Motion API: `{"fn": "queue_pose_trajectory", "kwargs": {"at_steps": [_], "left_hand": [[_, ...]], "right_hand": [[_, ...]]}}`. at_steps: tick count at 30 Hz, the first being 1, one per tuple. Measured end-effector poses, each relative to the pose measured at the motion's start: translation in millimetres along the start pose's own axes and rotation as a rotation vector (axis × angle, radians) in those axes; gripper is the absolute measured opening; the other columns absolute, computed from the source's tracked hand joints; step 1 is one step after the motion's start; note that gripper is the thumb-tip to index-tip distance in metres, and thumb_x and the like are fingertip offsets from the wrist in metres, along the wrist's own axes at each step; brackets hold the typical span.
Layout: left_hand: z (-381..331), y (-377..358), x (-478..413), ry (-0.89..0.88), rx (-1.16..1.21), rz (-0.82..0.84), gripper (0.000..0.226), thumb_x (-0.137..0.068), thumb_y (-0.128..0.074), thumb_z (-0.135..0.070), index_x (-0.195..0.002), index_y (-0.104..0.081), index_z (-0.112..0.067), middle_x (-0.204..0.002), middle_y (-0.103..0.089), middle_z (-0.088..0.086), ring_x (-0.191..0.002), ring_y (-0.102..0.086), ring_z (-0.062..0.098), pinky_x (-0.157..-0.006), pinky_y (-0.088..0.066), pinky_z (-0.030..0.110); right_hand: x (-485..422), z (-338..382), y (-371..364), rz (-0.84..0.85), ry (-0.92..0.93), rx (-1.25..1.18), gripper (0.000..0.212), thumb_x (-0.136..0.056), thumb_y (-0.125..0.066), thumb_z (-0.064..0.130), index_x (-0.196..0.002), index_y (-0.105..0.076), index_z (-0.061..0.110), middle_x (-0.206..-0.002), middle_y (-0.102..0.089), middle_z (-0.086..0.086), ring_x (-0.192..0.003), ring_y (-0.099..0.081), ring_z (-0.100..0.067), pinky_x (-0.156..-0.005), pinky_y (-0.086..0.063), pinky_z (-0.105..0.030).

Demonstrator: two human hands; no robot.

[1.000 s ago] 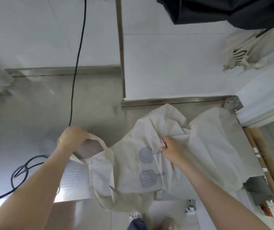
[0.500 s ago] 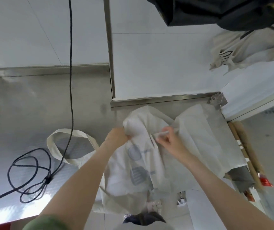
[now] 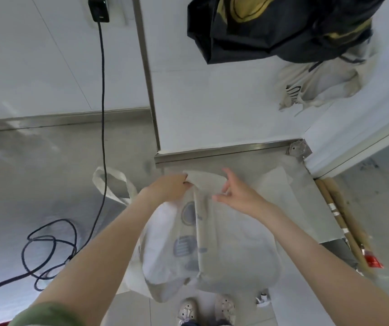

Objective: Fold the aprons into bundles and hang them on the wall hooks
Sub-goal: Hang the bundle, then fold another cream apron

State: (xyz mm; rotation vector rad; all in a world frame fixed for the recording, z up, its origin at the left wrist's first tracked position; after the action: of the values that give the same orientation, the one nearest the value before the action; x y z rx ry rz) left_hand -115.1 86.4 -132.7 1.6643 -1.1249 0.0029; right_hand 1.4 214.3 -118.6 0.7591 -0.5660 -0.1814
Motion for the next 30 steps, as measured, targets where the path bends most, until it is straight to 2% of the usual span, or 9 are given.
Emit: {"fn": "queue_pose_trajectory", "kwargs": {"at_steps": [4, 8, 13, 15, 17, 20, 24, 27, 30], "left_hand": [[-52.6, 38.2, 19.6, 0.034, 0.255, -0.007, 0.025, -0.098, -0.037, -0.021, -0.099, -0.061, -0.012, -0.095, -0.058, 0.010, -0.085, -0.055, 0.025, -0.071, -0.039, 0.030], [-78.8, 68.2, 42.7, 0.085, 0.911, -0.016, 0.014, -0.086, -0.048, -0.019, -0.093, -0.057, -0.012, -0.093, -0.046, 0.009, -0.079, -0.043, 0.022, -0.068, -0.031, 0.036], [-142.4, 106.2, 89.8, -0.170, 1.328, 0.029, 0.021, -0.102, -0.038, -0.017, -0.101, -0.055, -0.006, -0.093, -0.059, 0.011, -0.083, -0.058, 0.021, -0.071, -0.050, 0.029], [-161.8, 120.3, 111.2, -0.320, 1.318, 0.078, 0.021, -0.101, -0.041, -0.020, -0.109, -0.054, -0.006, -0.101, -0.061, 0.011, -0.089, -0.059, 0.023, -0.075, -0.050, 0.029], [-163.6, 138.1, 124.0, -0.418, 1.177, -0.028, 0.030, -0.099, -0.044, -0.012, -0.129, -0.048, -0.012, -0.124, -0.058, 0.010, -0.109, -0.057, 0.023, -0.088, -0.048, 0.030], [-164.4, 168.6, 144.7, -0.517, 0.416, -0.505, 0.080, -0.089, -0.046, 0.006, -0.150, -0.011, -0.033, -0.155, -0.024, 0.007, -0.142, -0.024, 0.021, -0.107, -0.032, 0.033], [-227.2, 151.3, 184.9, -0.839, -0.395, -0.874, 0.106, -0.075, -0.078, -0.027, -0.149, -0.002, -0.032, -0.157, -0.004, 0.018, -0.144, -0.007, 0.030, -0.115, -0.013, 0.057], [-269.6, 132.1, 209.0, -1.056, -0.595, -1.011, 0.083, -0.069, -0.078, -0.036, -0.139, -0.035, -0.029, -0.154, -0.017, 0.019, -0.143, -0.017, 0.032, -0.114, -0.014, 0.055], [-292.8, 115.3, 218.4, -1.233, -0.728, -1.067, 0.025, -0.077, -0.060, -0.032, -0.100, -0.053, -0.026, -0.142, -0.047, 0.012, -0.139, -0.035, 0.026, -0.112, -0.016, 0.050]], "right_hand": [[46.5, 79.3, 12.8, -0.030, 0.277, -0.096, 0.047, -0.076, -0.077, 0.039, -0.104, -0.044, 0.023, -0.086, -0.052, 0.009, -0.076, -0.052, -0.012, -0.072, -0.043, -0.027], [73.5, 71.0, 28.0, -0.082, 0.224, -0.216, 0.089, -0.072, -0.082, 0.036, -0.136, -0.022, 0.020, -0.123, -0.040, 0.013, -0.116, -0.044, -0.008, -0.091, -0.038, -0.023], [82.8, 49.6, 61.9, -0.279, 0.167, -0.544, 0.012, -0.093, -0.059, 0.019, -0.104, -0.056, 0.021, -0.094, -0.063, 0.015, -0.103, -0.062, -0.013, -0.073, -0.045, -0.014], [90.9, 50.1, 80.2, -0.333, 0.206, -0.712, 0.014, -0.097, -0.052, 0.013, -0.101, -0.064, 0.020, -0.094, -0.067, 0.009, -0.094, -0.063, -0.006, -0.071, -0.045, -0.008], [101.7, 48.9, 104.4, -0.359, 0.237, -0.861, 0.020, -0.098, -0.049, 0.010, -0.109, -0.064, 0.016, -0.100, -0.068, 0.006, -0.092, -0.063, -0.006, -0.074, -0.047, -0.008], [113.5, 43.4, 136.2, -0.292, 0.248, -0.881, 0.020, -0.100, -0.048, 0.015, -0.111, -0.064, 0.015, -0.107, -0.070, 0.000, -0.101, -0.065, -0.016, -0.091, -0.049, -0.027], [135.3, 57.8, 159.5, -0.110, 0.318, -0.730, 0.021, -0.100, -0.044, 0.010, -0.107, -0.062, 0.016, -0.098, -0.072, 0.011, -0.091, -0.067, -0.003, -0.079, -0.050, -0.017], [156.0, 62.0, 175.8, -0.100, 0.330, -0.657, 0.022, -0.100, -0.042, 0.008, -0.100, -0.062, 0.017, -0.093, -0.070, 0.009, -0.082, -0.067, 0.002, -0.073, -0.051, -0.012], [169.2, 52.3, 184.7, -0.074, 0.310, -0.600, 0.021, -0.100, -0.043, 0.011, -0.099, -0.064, 0.014, -0.090, -0.072, 0.004, -0.084, -0.068, -0.006, -0.077, -0.053, -0.018]]}}
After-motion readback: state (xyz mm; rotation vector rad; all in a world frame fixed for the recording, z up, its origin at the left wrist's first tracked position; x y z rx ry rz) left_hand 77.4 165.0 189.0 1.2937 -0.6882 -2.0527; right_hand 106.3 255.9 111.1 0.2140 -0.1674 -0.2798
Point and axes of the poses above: each hand's wrist, its own x-axis away from the middle knuckle, its own y-axis out of the back of the hand, z = x × y, the point moved 9 cm from there along -x, towards the middle knuckle
